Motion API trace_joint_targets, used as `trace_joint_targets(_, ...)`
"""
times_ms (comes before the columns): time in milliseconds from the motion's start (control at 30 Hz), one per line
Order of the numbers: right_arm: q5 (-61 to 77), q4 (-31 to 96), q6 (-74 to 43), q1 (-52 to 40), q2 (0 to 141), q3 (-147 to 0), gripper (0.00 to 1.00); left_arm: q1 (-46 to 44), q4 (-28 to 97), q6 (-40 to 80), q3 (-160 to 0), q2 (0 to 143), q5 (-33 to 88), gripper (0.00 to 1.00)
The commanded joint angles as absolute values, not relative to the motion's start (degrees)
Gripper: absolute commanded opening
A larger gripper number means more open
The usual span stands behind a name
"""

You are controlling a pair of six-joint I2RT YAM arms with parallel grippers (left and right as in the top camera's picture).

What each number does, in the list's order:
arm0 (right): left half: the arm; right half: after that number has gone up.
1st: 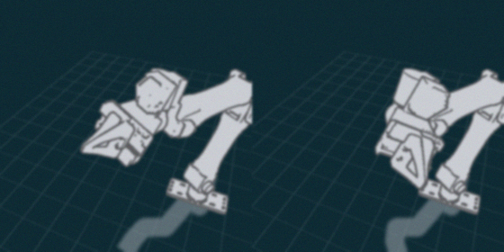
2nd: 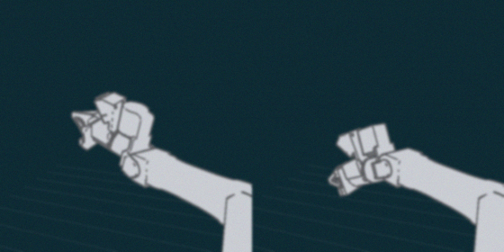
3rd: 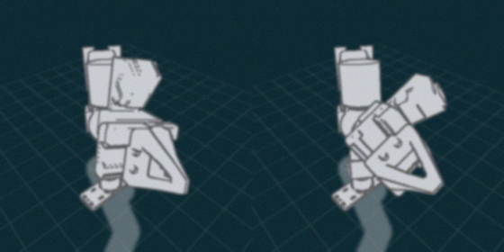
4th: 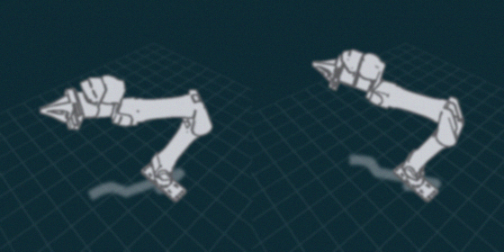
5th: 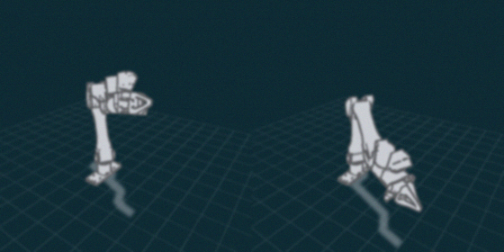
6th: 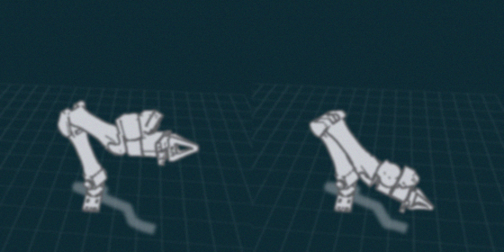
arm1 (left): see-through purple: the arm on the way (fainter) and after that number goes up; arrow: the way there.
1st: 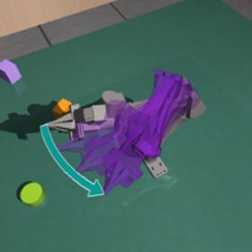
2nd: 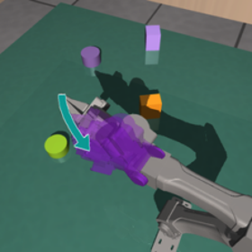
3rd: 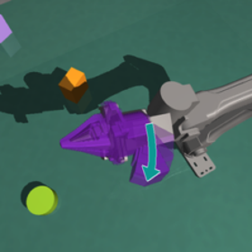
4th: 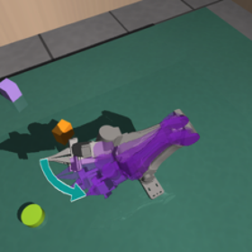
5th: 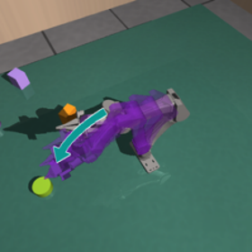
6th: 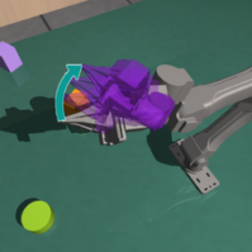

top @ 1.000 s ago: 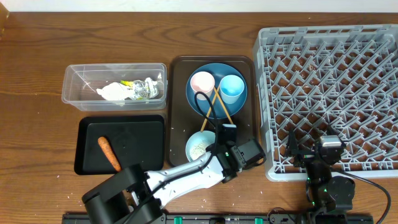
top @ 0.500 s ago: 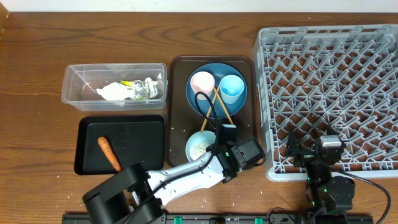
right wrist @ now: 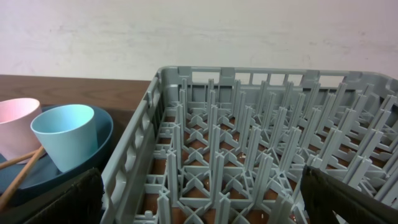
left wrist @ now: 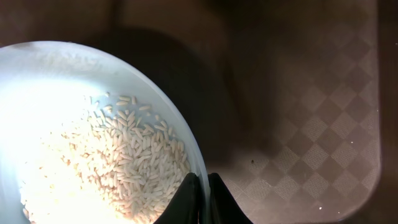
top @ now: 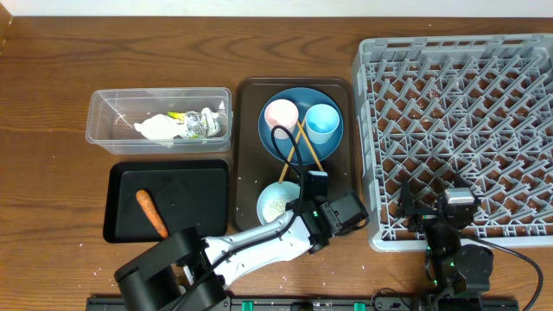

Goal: Sort waste into correct bins and load items into the dishwasher rack
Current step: 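Lower the left gripper and grasp the rim of the light-blue rice bowl, then lift the rice bowl and carry it left over the black tray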

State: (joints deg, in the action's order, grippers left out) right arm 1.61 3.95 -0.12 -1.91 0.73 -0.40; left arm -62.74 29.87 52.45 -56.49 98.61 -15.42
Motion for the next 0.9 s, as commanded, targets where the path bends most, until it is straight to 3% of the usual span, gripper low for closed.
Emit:
trace_joint_targets(0,1.52,4.14,0.73,-1.52,0.67,-0.32,0.99,-62.96,30.92,53.01,-55.61,98.67,-14.63,0.06)
trace_joint_targets(867,1.54,4.14,0.73,-1.52,0.67,-0.32,0.99,-61.52,37.8,44.53,-55.64,80.93,-13.61,0.06)
